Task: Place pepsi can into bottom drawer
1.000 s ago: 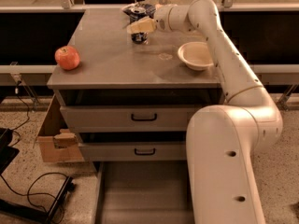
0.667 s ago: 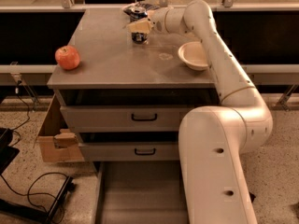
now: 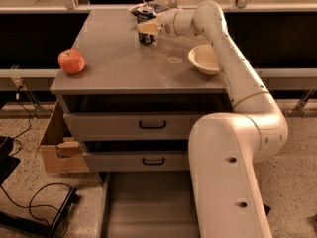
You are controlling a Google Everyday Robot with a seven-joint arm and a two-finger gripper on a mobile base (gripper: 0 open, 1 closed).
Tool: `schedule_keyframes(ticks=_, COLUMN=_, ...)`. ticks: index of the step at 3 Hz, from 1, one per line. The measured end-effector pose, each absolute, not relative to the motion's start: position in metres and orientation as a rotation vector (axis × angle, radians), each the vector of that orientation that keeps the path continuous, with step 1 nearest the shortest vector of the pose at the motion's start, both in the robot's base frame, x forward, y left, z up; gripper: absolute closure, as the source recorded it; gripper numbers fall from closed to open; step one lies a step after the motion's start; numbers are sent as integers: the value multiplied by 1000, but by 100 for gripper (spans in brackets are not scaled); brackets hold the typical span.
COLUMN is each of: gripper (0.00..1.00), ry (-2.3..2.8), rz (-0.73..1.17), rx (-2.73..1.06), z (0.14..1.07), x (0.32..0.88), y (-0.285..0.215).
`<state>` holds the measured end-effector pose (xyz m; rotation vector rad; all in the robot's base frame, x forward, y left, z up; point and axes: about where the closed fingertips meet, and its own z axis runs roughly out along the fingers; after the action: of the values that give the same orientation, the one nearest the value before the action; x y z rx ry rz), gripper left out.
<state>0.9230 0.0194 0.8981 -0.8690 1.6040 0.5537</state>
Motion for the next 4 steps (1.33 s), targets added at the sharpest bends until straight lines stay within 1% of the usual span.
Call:
schedule_keyframes(ticks=1, gripper=95, ry=1605, rz=558, rx=-872, z=896, x=923, y=23)
schedule_keyframes(ticks=2, gripper=100, ry=1580, rz=530, rx=-890, z=919, x=920, y=21)
schedule_keyframes(ticks=3, gripper=100, ry=1524, rz=483, rx=-882, z=966, x=905, y=0)
schedule_keyframes(ticks=4, gripper=100, ry=1441, rz=424, rx=-848, z=1033, x=867, y=-39)
